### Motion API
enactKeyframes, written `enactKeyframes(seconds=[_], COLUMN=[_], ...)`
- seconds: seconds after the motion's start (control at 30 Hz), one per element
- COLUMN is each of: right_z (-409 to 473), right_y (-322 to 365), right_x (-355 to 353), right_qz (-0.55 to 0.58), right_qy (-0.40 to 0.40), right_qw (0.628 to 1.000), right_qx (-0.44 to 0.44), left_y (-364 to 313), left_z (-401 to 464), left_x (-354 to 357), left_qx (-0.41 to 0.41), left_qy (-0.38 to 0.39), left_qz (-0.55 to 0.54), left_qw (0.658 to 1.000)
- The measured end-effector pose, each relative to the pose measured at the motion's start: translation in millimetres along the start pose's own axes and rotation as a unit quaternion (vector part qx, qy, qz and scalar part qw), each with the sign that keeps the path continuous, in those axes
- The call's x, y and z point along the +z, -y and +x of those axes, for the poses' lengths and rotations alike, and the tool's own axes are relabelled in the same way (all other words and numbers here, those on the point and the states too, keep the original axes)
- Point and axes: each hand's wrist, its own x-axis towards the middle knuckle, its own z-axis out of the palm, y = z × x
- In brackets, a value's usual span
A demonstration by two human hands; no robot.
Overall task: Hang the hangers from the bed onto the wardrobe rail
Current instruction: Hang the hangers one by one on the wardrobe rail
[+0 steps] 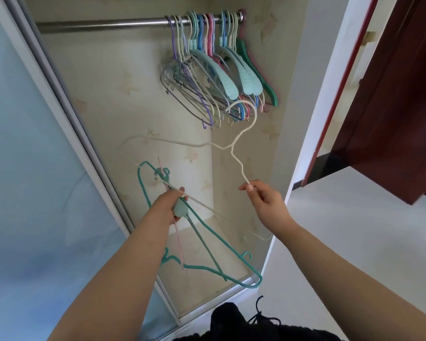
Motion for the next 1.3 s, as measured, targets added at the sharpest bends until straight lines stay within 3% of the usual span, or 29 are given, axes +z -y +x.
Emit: enactKeyframes(seconds=[0.2, 0.4, 0.57, 0.67, 0.9, 1.03, 1.3], right_z=[21.1, 55.3, 70.8, 79.4, 108.3, 140.4, 212.8], right_y=[24.3, 90.2, 136.6, 147.6, 165.0, 180.3, 193.5], right_x=[-8.9, -4.7, -19.6, -25.4, -34.7, -27.7, 29.2], right_qz=[-0.066, -0.066, -0.053, -0.053, -0.019, -0.087, -0.087], right_qy=[0.075, 0.055, 0.179, 0.205, 0.118, 0.068, 0.107], right_qw=[0.995, 0.995, 0.979, 0.973, 0.992, 0.994, 0.990], right_qx=[-0.023, -0.042, -0.081, -0.089, -0.028, -0.023, -0.008], left_y=[6.7, -0.4, -23.7, -34.2, -44.5, -52.1, -76.5], left_z=[3.0, -5.3, -10.0, -12.1, -12.8, -15.0, -25.6], left_x=[-10.6, -9.4, -19.3, -23.4, -30.2, -29.8, -17.2], left_qx=[-0.016, 0.000, 0.017, 0.026, 0.040, 0.068, 0.107], left_qy=[-0.017, -0.042, -0.053, -0.059, -0.078, -0.091, -0.047], left_qz=[-0.028, -0.028, -0.043, -0.076, -0.084, -0.093, -0.105], left_qw=[0.999, 0.999, 0.998, 0.995, 0.993, 0.989, 0.988])
